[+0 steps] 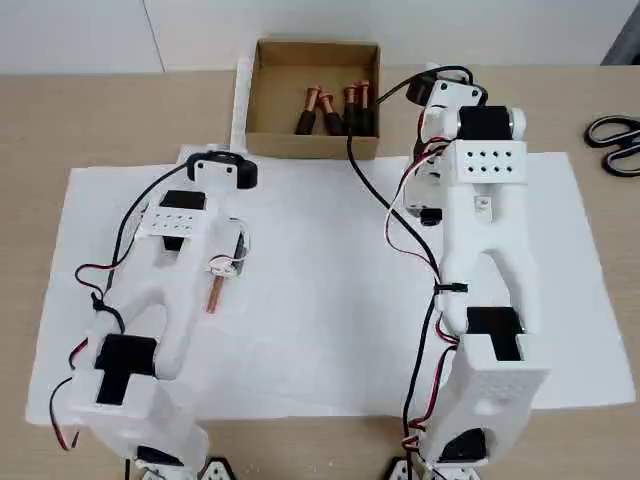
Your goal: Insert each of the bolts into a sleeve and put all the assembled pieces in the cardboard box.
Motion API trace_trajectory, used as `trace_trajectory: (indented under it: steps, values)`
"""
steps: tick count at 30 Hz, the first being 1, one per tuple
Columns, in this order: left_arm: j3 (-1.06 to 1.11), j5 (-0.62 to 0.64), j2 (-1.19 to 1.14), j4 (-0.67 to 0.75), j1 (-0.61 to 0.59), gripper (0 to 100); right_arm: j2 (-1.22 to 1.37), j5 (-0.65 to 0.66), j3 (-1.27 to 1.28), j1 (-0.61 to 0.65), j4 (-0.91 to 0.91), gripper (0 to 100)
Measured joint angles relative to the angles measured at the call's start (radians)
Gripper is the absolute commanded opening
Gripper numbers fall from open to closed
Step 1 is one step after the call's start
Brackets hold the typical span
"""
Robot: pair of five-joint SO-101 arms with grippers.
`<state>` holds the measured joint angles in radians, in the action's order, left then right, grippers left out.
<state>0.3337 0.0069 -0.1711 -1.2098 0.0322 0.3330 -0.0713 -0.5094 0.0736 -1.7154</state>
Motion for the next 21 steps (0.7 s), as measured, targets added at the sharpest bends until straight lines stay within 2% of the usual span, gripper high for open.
trace_trajectory:
  steps: [21]
  values:
    - [-0.002, 0.000, -0.020, 0.011, 0.003, 9, 0.000, 0.000, 0.000, 0.000, 0.000, 0.4]
